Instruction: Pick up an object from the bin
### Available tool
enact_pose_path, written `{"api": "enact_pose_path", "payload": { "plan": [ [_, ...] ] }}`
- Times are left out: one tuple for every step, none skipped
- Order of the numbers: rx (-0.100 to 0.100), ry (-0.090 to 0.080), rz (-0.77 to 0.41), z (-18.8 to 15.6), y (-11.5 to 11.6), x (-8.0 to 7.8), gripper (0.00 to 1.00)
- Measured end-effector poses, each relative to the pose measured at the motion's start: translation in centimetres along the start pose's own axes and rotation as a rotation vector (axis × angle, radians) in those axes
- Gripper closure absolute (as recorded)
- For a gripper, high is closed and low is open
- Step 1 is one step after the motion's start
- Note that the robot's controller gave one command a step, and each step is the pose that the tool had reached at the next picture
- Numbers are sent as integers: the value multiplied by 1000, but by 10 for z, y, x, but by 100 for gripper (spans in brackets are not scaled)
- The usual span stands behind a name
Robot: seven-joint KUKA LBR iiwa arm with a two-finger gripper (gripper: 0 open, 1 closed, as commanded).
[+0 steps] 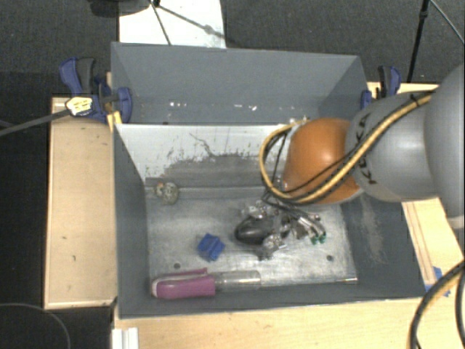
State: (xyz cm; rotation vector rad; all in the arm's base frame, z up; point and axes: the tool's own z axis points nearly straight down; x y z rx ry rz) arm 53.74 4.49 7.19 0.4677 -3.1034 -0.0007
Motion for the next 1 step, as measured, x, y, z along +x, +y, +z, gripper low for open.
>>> {"api": "enact_pose_path", "payload": {
  "plan": [
    [5, -10, -312, -140, -35, 14, 100]
  ]
}}
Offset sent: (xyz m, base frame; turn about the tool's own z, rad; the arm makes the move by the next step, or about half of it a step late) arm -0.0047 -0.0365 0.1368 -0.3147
